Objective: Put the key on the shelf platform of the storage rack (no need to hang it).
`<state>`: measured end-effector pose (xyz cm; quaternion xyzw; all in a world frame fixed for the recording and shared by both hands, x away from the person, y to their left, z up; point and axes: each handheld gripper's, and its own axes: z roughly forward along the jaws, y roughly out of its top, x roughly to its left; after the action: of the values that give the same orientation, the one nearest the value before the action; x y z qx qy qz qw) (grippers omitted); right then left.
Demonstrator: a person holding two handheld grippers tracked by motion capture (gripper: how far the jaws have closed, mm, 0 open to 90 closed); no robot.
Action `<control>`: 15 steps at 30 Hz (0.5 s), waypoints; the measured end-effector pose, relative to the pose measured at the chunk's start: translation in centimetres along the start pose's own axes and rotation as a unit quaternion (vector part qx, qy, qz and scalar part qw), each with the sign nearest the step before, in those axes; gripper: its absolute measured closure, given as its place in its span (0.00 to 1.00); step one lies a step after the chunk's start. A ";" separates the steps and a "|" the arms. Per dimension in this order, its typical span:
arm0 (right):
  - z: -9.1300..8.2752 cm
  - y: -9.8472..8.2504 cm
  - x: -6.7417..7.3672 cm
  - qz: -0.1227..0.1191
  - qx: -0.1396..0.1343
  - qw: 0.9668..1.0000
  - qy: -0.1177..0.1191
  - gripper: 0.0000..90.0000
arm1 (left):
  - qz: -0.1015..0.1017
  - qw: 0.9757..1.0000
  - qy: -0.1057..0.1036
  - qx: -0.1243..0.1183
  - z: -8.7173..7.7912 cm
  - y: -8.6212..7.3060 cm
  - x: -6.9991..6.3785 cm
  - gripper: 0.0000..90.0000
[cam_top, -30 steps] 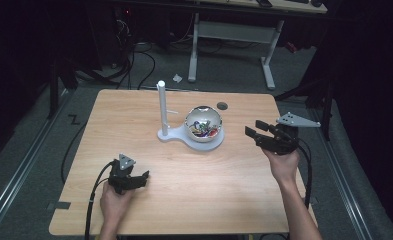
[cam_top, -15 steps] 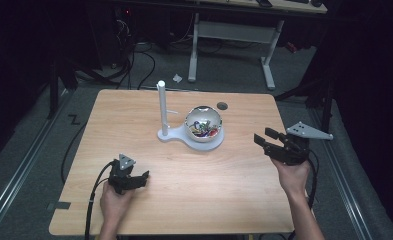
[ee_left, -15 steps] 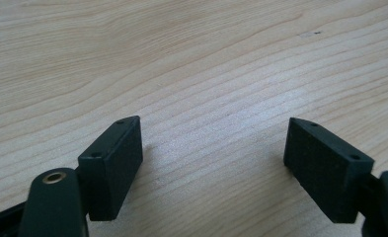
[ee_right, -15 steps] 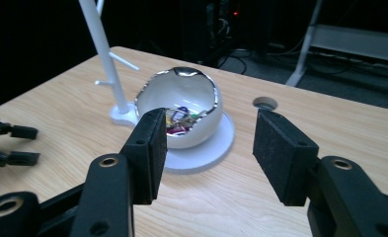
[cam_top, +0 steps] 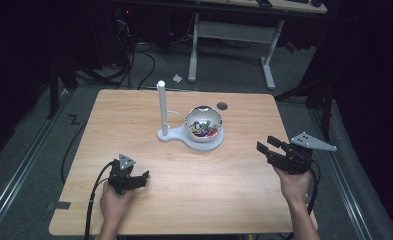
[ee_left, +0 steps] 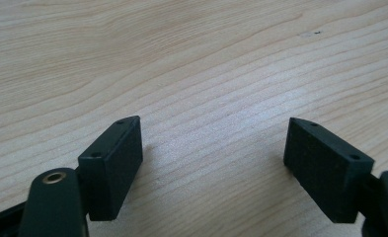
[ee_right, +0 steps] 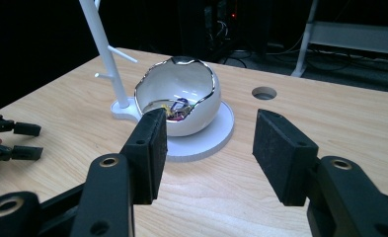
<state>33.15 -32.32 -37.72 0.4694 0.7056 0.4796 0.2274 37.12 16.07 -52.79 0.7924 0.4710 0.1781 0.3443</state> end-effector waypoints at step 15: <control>0.9 -1.9 0.5 -0.002 0.000 1.000 0.002 0.50 | 0.000 1.000 0.000 0.000 0.0 0.0 0.0 0.26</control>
<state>32.78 -31.68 -39.80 0.4670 0.7070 0.4800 0.2274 37.12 16.07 -52.79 0.7926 0.4709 0.1782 0.3441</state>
